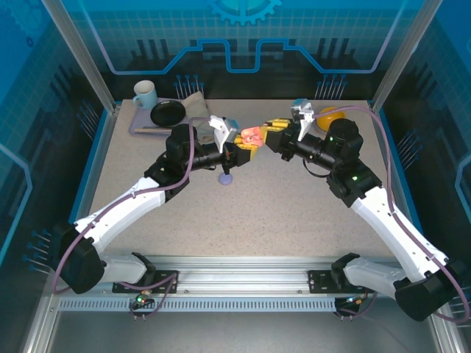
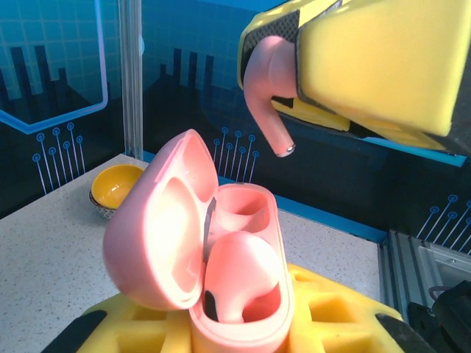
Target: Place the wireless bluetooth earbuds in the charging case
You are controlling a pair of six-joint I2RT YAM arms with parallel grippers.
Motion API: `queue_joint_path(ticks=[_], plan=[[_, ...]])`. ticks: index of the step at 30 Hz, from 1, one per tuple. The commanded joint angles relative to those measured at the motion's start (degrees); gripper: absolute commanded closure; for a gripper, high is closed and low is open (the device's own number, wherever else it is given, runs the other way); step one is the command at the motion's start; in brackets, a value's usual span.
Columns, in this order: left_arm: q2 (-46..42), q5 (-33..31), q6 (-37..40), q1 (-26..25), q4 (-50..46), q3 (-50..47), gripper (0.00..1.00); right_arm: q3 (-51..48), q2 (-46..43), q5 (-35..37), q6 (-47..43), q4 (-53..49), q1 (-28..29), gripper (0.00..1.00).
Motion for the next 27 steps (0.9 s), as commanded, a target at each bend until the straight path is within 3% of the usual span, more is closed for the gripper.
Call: queue_joint_path(ticks=[1, 27], plan=[[-1.8, 1.4, 0.6, -0.4, 0.4, 2.3, 1.00, -1.1, 0.3, -0.5, -0.8, 1.2, 0.2, 0.76], [-2.2, 1.2, -0.8, -0.3, 2.0, 2.3, 1.00, -2.2, 1.5, 0.7, -2.0, 0.7, 1.6, 0.79]])
